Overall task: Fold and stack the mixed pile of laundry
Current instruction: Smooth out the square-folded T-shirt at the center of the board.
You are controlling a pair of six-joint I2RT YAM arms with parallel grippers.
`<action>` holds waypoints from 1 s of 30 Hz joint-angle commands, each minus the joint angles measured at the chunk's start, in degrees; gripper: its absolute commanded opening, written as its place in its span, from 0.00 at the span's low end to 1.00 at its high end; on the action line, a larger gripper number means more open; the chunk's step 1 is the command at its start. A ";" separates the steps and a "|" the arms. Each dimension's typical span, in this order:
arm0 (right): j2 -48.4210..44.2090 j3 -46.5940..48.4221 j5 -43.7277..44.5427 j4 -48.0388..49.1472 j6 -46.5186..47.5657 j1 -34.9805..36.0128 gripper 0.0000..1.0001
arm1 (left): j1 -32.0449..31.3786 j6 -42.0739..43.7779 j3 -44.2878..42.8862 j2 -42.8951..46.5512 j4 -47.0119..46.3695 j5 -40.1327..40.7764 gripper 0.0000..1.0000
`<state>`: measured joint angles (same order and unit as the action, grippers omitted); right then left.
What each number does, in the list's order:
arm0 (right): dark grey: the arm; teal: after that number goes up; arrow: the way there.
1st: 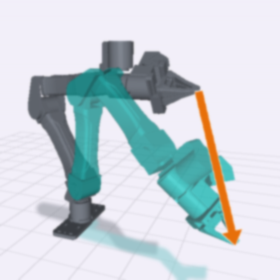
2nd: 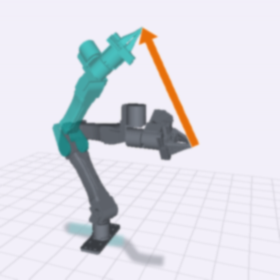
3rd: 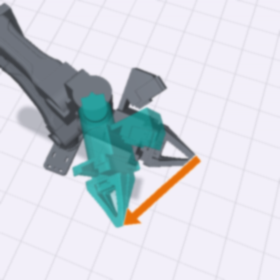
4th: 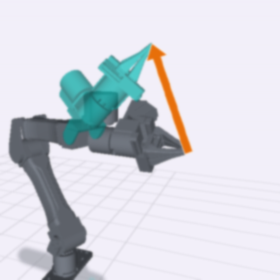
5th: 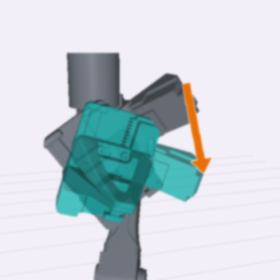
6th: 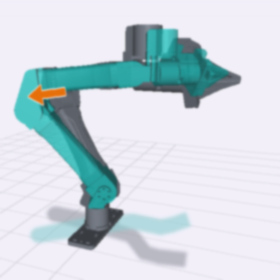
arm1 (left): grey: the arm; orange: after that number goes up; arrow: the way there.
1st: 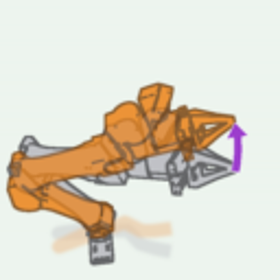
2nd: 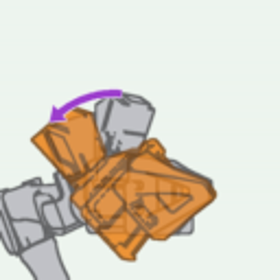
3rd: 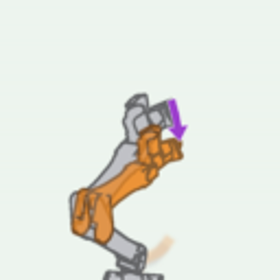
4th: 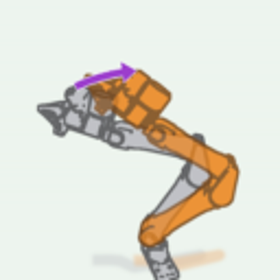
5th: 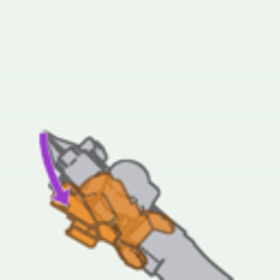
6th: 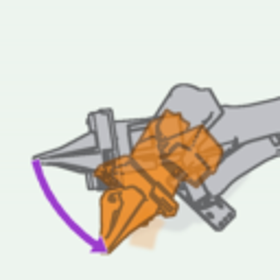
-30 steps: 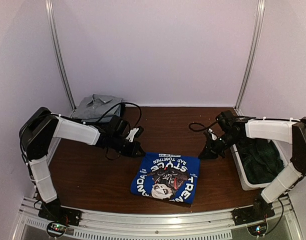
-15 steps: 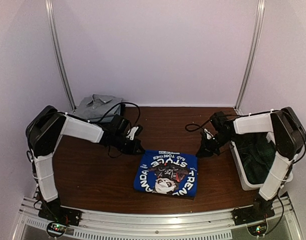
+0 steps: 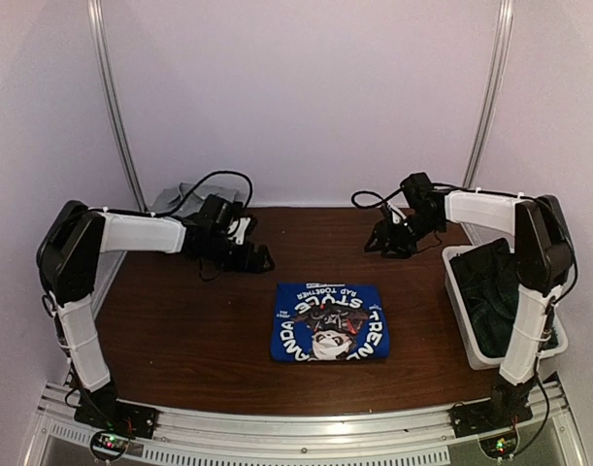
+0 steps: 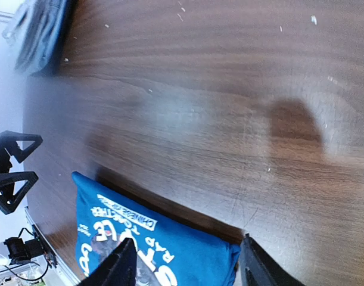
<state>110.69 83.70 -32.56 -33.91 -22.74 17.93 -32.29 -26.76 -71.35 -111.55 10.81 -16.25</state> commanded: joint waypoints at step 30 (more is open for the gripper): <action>-28.55 -41.72 -26.33 42.50 -37.05 17.81 1.00 | -21.35 -28.96 15.97 9.53 -32.12 -17.85 0.98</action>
<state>79.57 44.53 -56.84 -4.23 -53.10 35.42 -53.47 -50.00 -54.96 -98.98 -10.59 -30.61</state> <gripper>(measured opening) 0.996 0.977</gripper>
